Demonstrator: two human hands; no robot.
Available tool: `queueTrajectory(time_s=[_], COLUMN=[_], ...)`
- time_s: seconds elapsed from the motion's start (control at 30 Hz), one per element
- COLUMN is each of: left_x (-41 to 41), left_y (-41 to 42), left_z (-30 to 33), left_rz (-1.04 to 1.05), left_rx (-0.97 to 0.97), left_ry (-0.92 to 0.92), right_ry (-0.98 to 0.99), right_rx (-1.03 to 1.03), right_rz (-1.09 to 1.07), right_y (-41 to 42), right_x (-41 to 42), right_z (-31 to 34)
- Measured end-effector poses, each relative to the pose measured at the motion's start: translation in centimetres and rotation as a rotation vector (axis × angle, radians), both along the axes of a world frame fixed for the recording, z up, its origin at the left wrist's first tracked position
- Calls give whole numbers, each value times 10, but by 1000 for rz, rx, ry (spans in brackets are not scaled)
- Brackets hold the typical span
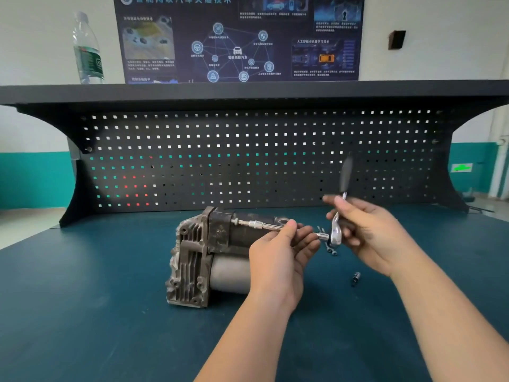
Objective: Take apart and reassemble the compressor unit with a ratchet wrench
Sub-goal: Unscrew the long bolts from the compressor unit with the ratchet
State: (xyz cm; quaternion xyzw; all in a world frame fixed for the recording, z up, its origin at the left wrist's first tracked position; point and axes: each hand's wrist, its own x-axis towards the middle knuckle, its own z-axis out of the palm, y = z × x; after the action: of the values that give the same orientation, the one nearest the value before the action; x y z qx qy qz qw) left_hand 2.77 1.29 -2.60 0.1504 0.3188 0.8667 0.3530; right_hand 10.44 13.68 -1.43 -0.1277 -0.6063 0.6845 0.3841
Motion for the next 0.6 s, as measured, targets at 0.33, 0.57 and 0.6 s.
queueTrajectory(time_s=[0.33,0.57,0.6], left_x=[1,1,1], left_y=[-1,-3,-3], left_z=[0,2,3], left_rz=[-10,-21,-23], left_rx=[18,-2,1], left_ry=[4,-48,-57], right_ry=[185,-85,-178], right_rx=[183,-172,-247], right_rz=[85,46,47], right_y=[-10,-1,-2], right_x=[7,-2,-5], right_z=[15,-3,-7])
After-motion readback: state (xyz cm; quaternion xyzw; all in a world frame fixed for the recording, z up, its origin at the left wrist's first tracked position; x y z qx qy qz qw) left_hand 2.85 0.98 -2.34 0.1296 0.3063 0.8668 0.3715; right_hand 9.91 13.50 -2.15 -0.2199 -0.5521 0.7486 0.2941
